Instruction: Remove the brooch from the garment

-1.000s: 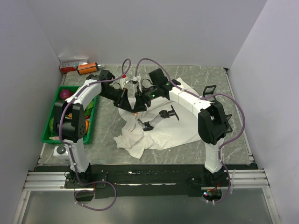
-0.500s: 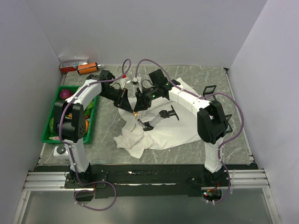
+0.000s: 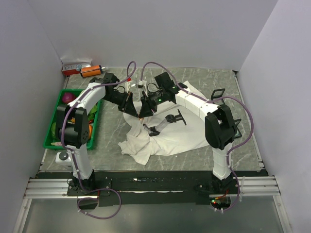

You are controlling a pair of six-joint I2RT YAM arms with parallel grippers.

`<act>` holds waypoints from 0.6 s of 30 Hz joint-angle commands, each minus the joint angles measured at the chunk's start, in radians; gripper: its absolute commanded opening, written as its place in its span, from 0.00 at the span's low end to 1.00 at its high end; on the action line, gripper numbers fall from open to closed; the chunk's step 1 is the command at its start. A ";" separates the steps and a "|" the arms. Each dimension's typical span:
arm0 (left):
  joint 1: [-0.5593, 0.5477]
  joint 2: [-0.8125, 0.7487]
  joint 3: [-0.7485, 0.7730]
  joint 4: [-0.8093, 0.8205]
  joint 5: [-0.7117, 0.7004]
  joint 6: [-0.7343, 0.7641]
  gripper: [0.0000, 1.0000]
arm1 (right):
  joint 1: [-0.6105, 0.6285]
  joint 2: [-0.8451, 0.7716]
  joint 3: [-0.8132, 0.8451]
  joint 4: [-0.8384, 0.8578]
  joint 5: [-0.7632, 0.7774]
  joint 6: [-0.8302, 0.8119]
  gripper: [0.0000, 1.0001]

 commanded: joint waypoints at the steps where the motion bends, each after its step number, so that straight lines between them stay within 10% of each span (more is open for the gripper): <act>1: 0.003 -0.042 0.026 0.004 0.032 0.023 0.01 | -0.011 0.003 0.042 0.002 -0.050 0.029 0.48; 18: 0.003 -0.036 0.030 -0.005 0.041 0.031 0.01 | -0.004 0.028 0.044 0.013 -0.032 0.043 0.35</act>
